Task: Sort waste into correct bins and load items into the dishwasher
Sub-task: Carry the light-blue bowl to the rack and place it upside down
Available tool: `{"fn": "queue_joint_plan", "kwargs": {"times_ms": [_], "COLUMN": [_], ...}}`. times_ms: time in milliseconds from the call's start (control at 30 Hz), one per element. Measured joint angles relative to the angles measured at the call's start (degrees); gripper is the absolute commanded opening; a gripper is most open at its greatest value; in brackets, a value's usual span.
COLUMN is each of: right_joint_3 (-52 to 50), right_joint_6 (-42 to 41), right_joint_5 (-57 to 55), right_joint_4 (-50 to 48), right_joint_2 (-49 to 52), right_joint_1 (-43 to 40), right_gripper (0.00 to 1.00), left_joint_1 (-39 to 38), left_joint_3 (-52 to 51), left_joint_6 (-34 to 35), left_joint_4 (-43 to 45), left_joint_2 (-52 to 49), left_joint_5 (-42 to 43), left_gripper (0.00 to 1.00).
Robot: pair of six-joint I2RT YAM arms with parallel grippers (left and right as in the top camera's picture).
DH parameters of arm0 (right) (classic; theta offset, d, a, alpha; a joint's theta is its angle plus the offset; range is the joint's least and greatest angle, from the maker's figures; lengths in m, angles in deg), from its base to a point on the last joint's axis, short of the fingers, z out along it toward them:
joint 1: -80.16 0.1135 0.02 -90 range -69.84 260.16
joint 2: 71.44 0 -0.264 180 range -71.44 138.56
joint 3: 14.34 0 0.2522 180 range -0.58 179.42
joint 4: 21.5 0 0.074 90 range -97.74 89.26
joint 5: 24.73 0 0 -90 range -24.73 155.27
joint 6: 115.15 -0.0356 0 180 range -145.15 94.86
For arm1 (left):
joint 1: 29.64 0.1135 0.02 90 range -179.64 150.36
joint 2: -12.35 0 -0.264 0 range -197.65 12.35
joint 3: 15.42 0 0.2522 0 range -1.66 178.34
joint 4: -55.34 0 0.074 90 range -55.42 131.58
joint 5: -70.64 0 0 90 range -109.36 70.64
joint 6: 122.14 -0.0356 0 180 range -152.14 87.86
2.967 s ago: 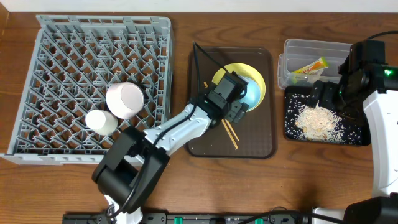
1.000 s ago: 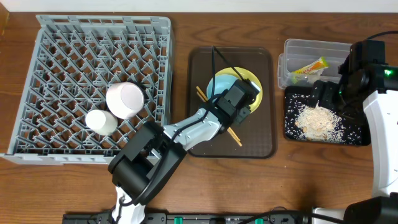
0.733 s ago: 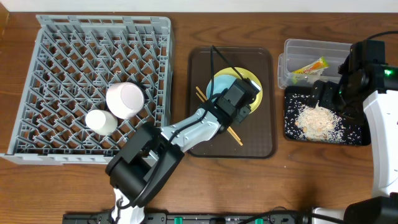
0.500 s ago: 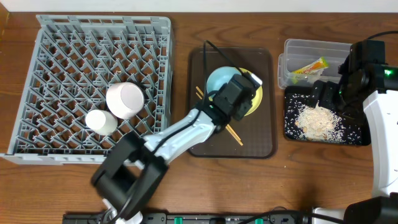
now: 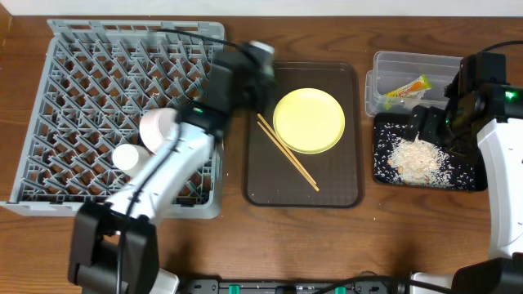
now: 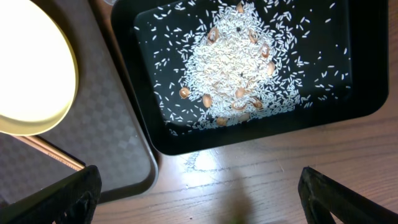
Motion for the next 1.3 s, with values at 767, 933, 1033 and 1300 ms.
{"fn": "queue_joint_plan", "kwargs": {"times_ms": [767,933,1033,1300], "right_joint_3": [0.0,0.0,0.0,0.0], "right_joint_6": [0.0,0.0,0.0,0.0], "right_joint_5": [0.02,0.0,0.02,0.02], "right_joint_4": [0.0,-0.04,-0.04,-0.09], "right_joint_2": [0.0,0.0,0.0,0.0], "right_joint_1": [0.0,0.0,0.0,0.0], "right_gripper": [0.99,0.99,0.99,0.99], "left_joint_1": [30.84,33.38,34.07,34.16], "left_joint_3": [0.0,0.0,0.0,0.0], "left_joint_6": [22.62,30.73,35.04,42.51], "left_joint_4": [14.29,20.83,22.86,26.08], "left_joint_2": [-7.89,-11.08,-12.0,-12.2], "left_joint_5": [38.03,41.64,42.62,45.03], "left_gripper": [0.08,0.08,0.08,0.08]}}
